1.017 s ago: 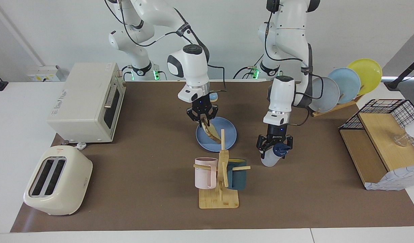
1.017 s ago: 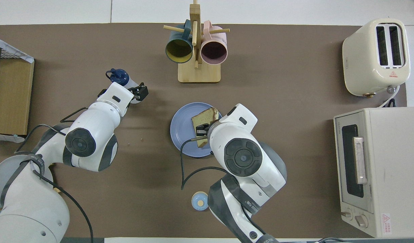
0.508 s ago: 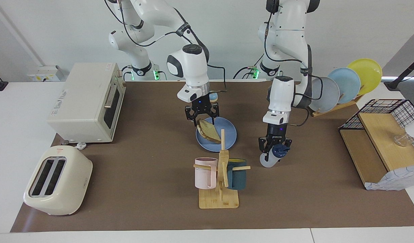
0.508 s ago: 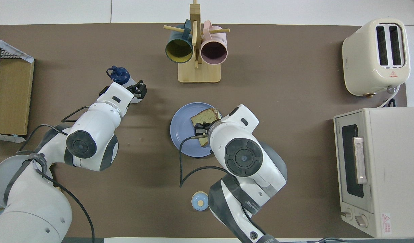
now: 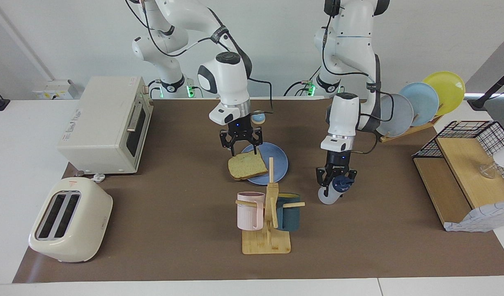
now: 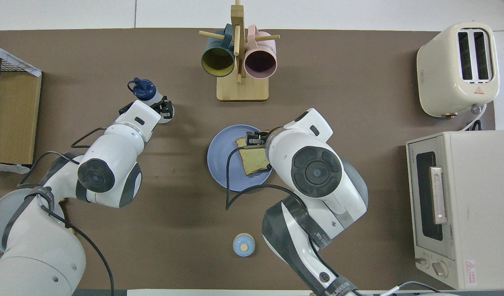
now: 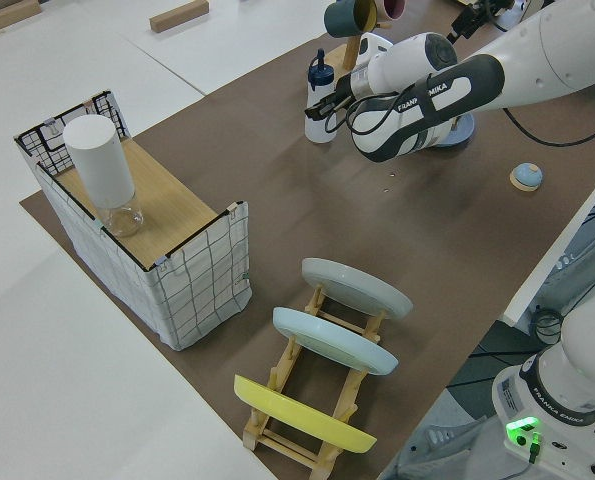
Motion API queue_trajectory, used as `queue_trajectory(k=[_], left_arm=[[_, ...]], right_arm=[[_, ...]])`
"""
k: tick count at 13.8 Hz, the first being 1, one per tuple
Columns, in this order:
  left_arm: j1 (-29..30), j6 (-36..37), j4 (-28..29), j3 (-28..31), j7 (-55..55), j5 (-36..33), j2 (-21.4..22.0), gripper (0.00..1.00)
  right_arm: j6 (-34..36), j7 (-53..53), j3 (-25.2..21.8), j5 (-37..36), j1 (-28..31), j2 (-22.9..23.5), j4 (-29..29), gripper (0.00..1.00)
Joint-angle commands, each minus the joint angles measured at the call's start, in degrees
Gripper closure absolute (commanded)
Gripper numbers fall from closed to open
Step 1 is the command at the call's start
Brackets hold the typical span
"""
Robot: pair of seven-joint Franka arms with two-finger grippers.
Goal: Put bread on plate and add seasoning
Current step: 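Lift the bottle with the left gripper while the right gripper withdraws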
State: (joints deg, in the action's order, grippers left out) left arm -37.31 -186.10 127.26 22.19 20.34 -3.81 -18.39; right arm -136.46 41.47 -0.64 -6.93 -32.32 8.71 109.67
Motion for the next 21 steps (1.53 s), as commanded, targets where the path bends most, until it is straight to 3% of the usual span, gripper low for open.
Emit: queue_trajectory(k=[1, 5, 10, 12, 15, 16, 17, 21], left_arm=[[0.9, 8.8, -6.5, 0.0, -1.6, -0.3, 0.1, 1.00], [0.9, 23.2, -15.2, -0.7, -2.8, -0.3, 0.0, 1.00], [0.8, 32.7, -18.6, -2.7, -3.5, 0.7, 1.9, 1.00], [0.7, 35.6, -19.0, -3.3, -3.6, 1.4, 3.3, 1.00], [0.7, 39.7, -19.0, -4.7, -3.7, 3.0, 5.6, 1.00], [0.7, 41.7, -19.0, -5.1, -4.6, 3.4, 6.6, 1.00], [0.7, 44.1, -19.0, -5.2, -6.7, 4.9, 7.9, 1.00], [0.7, 55.7, -20.5, -5.2, -15.6, 10.8, 13.6, 1.00]], right_arm=[[3.6, -0.2, 0.0, 0.3, 0.6, 0.7, -3.0, 0.17], [18.2, -8.6, -0.1, 0.6, 8.1, 0.3, -12.1, 0.17], [34.1, -20.8, -0.1, 0.7, 16.9, -7.0, -13.3, 0.17], [40.0, -27.2, -0.2, 0.8, 19.6, -9.7, -13.3, 0.00], [47.1, -33.4, 0.0, 2.5, 25.4, -10.6, -14.5, 0.00], [51.1, -36.0, -0.2, 3.8, 26.9, -9.3, -18.1, 0.00], [52.8, -37.8, -0.5, 3.9, 27.4, -8.1, -20.2, 0.00], [56.0, -40.1, -1.2, 3.7, 27.7, -9.3, -19.8, 0.00]])
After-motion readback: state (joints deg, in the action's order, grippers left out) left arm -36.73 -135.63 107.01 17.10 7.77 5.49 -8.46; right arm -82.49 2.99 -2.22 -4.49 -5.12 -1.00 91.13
